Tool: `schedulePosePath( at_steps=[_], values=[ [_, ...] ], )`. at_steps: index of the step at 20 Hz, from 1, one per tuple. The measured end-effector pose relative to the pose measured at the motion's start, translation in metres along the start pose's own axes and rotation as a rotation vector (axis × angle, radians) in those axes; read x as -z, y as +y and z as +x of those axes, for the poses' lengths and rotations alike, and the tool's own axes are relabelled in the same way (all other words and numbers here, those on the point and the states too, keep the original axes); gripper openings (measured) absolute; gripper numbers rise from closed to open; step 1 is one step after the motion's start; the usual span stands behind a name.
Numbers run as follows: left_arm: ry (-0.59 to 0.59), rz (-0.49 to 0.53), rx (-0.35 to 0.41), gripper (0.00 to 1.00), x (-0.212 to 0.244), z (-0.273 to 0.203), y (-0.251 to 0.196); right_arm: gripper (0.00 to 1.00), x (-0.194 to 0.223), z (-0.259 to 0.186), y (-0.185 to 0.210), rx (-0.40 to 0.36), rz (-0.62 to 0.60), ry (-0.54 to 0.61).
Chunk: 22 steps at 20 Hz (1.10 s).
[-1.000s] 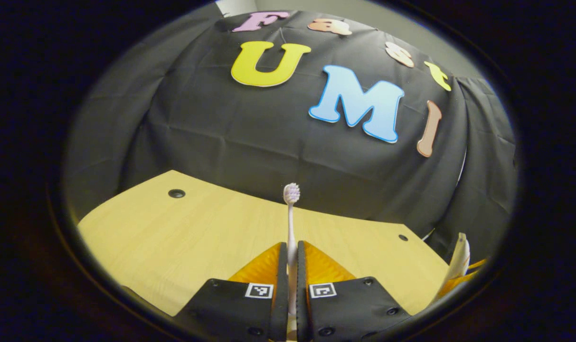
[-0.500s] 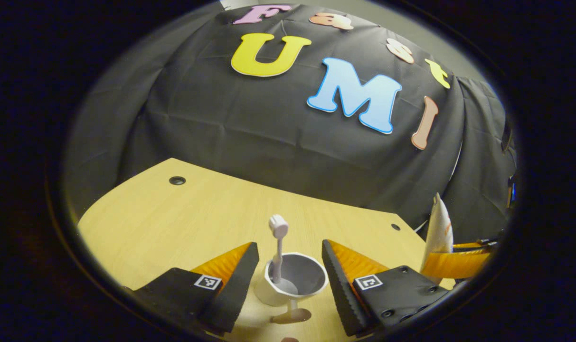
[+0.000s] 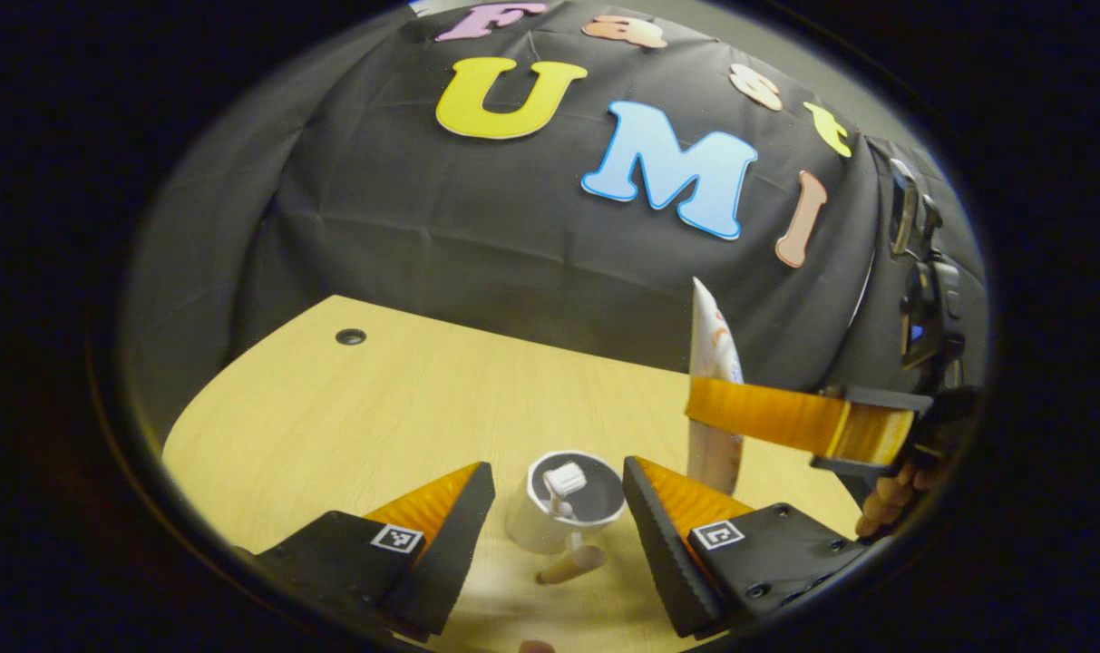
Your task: Put the toothbrush and toothpaste on the desktop into the cup, then pick up the cup and place it on the coaster on the desktop.
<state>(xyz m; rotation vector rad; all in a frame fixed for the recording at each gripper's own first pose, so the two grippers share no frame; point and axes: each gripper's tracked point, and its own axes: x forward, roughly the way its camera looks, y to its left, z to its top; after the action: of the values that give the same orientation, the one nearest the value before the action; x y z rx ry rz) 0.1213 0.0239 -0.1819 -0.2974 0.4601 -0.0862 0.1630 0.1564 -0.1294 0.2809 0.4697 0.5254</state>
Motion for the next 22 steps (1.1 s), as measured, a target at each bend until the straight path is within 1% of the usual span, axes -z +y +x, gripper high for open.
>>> schedulePosePath(
  at_steps=[1,2,3,4,6,7,8,9,11,12,15,17,19,20,22],
  values=[
    [0.006,-0.001,0.002,0.95,0.002,-0.004,0.000,0.20,-0.001,0.007,0.002,-0.009,0.010,-0.007],
    [0.012,-0.002,0.000,0.92,0.008,-0.007,0.000,0.20,-0.003,0.015,0.004,-0.018,0.016,-0.013],
    [0.020,-0.006,0.001,0.92,0.011,-0.009,0.000,0.20,-0.004,0.021,0.006,-0.028,0.016,-0.017],
    [0.030,-0.011,0.002,0.86,0.015,-0.011,-0.001,0.20,-0.004,0.028,0.008,-0.035,0.010,-0.023],
    [0.044,-0.020,0.000,0.99,0.021,-0.015,-0.002,0.20,-0.005,0.041,0.013,-0.049,-0.017,-0.034],
    [0.048,-0.025,-0.001,0.92,0.024,-0.016,-0.002,0.20,-0.005,0.047,0.015,-0.057,-0.035,-0.042],
    [0.049,-0.028,-0.005,0.92,0.026,-0.018,-0.001,0.19,-0.002,0.053,0.018,-0.065,-0.055,-0.043],
    [0.049,-0.032,-0.011,0.98,0.026,-0.020,0.000,0.19,0.001,0.058,0.020,-0.073,-0.071,-0.039],
    [0.049,-0.042,-0.022,0.98,0.028,-0.024,0.005,0.19,0.012,0.068,0.023,-0.088,-0.093,-0.028],
    [0.051,-0.046,-0.026,0.92,0.030,-0.025,0.006,0.19,0.018,0.071,0.024,-0.093,-0.102,-0.014],
    [0.067,-0.054,-0.031,0.92,0.039,-0.031,0.010,0.20,0.036,0.078,0.027,-0.099,-0.140,0.024],
    [0.078,-0.064,-0.031,0.93,0.044,-0.033,0.011,0.20,0.041,0.078,0.025,-0.086,-0.178,0.032],
    [0.083,-0.068,-0.032,0.93,0.048,-0.034,0.011,0.17,0.047,0.077,0.023,-0.092,-0.189,0.045],
    [0.085,-0.067,-0.031,0.93,0.049,-0.035,0.010,0.22,0.051,0.076,0.023,-0.095,-0.189,0.052],
    [0.089,-0.061,-0.026,0.93,0.052,-0.036,0.008,0.26,0.053,0.072,0.021,-0.087,-0.190,0.058]
  ],
)
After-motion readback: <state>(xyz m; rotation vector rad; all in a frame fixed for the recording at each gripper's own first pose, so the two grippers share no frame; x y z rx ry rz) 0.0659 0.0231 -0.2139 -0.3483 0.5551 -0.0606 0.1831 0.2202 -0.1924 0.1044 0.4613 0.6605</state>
